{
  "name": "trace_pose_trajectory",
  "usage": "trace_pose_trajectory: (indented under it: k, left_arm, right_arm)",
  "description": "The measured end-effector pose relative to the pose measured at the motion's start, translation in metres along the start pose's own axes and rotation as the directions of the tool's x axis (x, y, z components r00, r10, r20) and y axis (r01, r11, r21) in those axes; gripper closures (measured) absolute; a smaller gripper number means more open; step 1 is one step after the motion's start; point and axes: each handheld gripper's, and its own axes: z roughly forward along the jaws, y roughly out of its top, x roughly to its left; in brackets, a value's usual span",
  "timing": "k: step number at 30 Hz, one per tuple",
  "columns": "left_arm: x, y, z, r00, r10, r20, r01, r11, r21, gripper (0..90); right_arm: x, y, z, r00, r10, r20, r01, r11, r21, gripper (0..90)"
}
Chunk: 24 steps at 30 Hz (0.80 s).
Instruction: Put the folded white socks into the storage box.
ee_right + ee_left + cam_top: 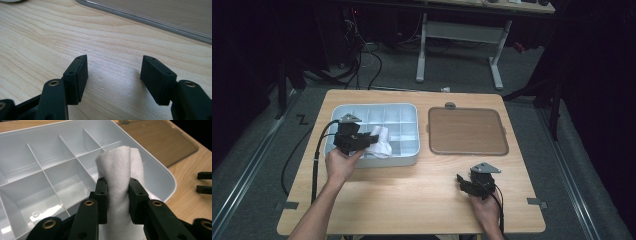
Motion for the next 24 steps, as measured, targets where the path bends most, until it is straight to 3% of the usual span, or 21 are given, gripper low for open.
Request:
trace_pose_trajectory:
  k: [8, 14, 24]
  left_arm:
    - [0.009, -0.008, 0.015, 0.9983, 0.042, -0.04, -0.041, 0.9989, 0.023, 72.7]
    - [0.012, -0.013, 0.015, 0.9939, 0.088, -0.066, -0.086, 0.9959, 0.026, 72.7]
    - [0.018, -0.023, 0.017, 0.9871, 0.124, -0.101, -0.119, 0.9916, 0.05, 72.8]
  right_arm:
    - [0.001, 0.0, 0.0, 1.0, -0.001, -0.003, 0.001, 1.0, 0.001, 39.3]
    - [0.001, 0.0, 0.0, 1.0, 0.001, -0.004, -0.001, 1.0, 0.001, 39.3]
    - [0.001, 0.0, 0.0, 1.0, 0.0, -0.003, 0.0, 1.0, 0.001, 39.3]
